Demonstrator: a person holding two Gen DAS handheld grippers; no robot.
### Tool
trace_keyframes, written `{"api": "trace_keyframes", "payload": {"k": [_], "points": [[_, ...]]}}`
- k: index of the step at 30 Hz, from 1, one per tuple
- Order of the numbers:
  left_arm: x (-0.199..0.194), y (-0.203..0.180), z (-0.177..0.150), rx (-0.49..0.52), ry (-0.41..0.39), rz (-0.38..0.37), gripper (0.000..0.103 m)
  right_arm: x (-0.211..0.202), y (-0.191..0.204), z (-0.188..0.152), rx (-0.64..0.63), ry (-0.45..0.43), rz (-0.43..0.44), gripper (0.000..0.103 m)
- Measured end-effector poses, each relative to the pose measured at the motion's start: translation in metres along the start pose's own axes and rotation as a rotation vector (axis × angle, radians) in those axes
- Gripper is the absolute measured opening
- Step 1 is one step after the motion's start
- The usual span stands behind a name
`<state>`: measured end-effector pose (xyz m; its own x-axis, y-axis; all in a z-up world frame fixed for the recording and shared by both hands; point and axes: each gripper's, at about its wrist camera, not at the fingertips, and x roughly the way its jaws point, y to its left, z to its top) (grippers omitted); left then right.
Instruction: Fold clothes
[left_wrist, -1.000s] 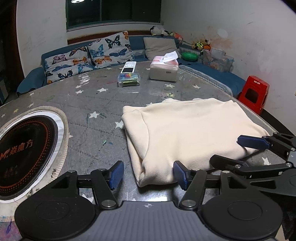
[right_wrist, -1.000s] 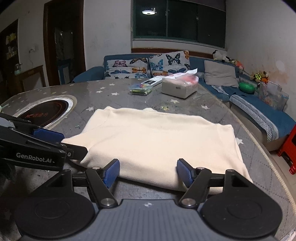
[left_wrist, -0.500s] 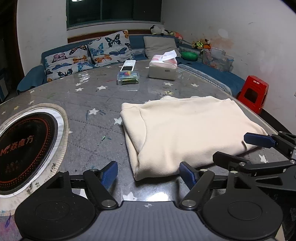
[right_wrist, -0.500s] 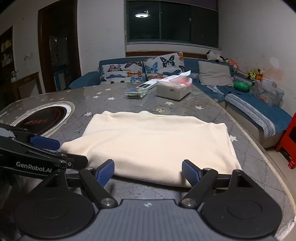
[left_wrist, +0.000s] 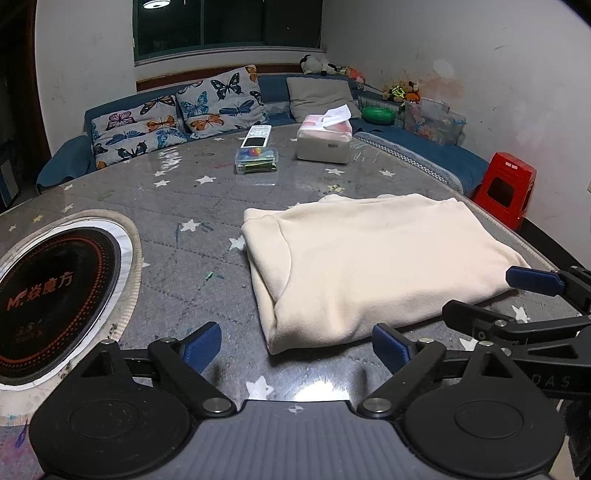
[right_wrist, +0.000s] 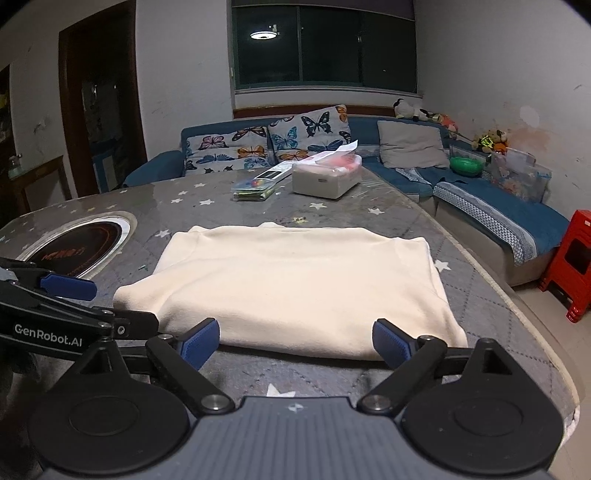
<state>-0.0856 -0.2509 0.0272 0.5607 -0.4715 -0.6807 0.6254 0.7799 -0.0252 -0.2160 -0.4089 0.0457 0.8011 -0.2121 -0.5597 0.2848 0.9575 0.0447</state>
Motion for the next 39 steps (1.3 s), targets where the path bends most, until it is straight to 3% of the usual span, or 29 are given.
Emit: {"api": "trace_keyframes", "payload": {"k": [12,22,39], "points": [[-0.007,-0.006,-0.004,0.012,-0.004,-0.003,0.098,-0.012,-0.005,-0.003,0.029,-0.024,-0.045,0.103],[-0.016,-0.010,-0.009,0.029,-0.020,0.004,0.103,-0.025,-0.005,-0.005,0.031,-0.046,-0.078,0.103],[-0.041,-0.015,-0.017,0.035,-0.060,0.005,0.103,-0.052,-0.003,-0.010,0.048,-0.086,-0.104,0.103]]}}
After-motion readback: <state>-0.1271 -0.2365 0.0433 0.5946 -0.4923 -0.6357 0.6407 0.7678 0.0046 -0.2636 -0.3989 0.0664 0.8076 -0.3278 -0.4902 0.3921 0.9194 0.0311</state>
